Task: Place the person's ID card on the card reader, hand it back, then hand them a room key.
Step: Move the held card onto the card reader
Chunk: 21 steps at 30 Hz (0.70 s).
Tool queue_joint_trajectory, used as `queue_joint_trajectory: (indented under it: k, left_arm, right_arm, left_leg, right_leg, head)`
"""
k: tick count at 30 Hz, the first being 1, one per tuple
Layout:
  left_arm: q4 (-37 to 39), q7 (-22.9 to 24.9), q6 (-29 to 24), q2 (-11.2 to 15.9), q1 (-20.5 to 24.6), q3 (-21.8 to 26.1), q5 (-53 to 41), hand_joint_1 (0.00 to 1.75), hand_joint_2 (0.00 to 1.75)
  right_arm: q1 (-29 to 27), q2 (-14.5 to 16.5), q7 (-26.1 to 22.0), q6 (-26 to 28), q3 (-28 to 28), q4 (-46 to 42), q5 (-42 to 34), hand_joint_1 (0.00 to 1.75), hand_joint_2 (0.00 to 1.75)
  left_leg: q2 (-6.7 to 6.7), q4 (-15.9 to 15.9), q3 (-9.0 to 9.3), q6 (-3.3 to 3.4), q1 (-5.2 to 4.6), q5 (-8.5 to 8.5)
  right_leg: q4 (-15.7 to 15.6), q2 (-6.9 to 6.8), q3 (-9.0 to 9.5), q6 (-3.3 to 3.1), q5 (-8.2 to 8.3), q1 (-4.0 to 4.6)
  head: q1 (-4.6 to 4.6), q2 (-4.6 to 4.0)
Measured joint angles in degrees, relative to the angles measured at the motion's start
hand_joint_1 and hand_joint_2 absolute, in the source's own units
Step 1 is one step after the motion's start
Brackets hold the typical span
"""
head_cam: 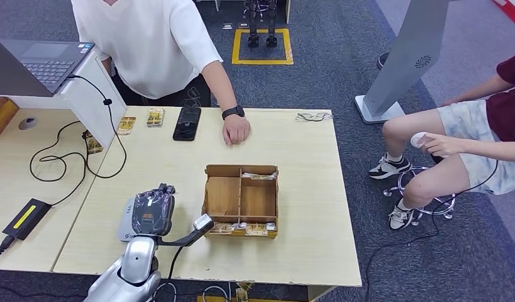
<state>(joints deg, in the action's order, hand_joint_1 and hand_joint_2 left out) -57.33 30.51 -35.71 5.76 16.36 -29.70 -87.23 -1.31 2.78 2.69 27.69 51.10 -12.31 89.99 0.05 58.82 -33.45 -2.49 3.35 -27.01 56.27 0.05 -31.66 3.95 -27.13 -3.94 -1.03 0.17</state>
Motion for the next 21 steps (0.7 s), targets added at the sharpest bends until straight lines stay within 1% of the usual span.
queue_joint_trajectory:
  k: [4, 13, 21]
  left_arm:
    - [0.36, -0.01, 0.63, -0.01, 0.03, 0.0, 0.0, 1.75, 1.75]
    - [0.83, -1.16, 4.91, -0.16, 0.04, 0.01, 0.0, 1.75, 1.75]
    - [0.85, -3.05, 5.61, -0.64, 0.05, 0.23, 0.0, 1.75, 1.75]
  right_arm:
    - [0.01, 0.0, 0.03, 0.0, -0.02, 0.0, 0.0, 0.0, 1.75]
    - [0.01, 0.0, 0.5, -0.03, -0.52, 0.0, 0.0, 0.0, 1.75]
    - [0.01, 0.0, 0.62, -0.28, -1.07, -0.02, 0.0, 0.0, 1.75]
  left_leg:
    - [0.0, 0.0, 0.0, 0.0, 0.0, 0.0]
    - [0.0, 0.0, 0.01, 0.0, 0.0, 0.0]
    - [-0.02, 0.0, 0.03, 0.01, 0.0, 0.01]
  right_leg:
    - [0.0, 0.0, 0.0, 0.0, 0.0, 0.0]
    - [0.0, -0.02, 0.04, 0.0, 0.0, 0.0]
    - [0.0, -0.05, 0.09, 0.0, 0.0, 0.0]
  head:
    - [-0.01, 0.0]
    - [-0.01, 0.0]
    - [0.0, 0.0]
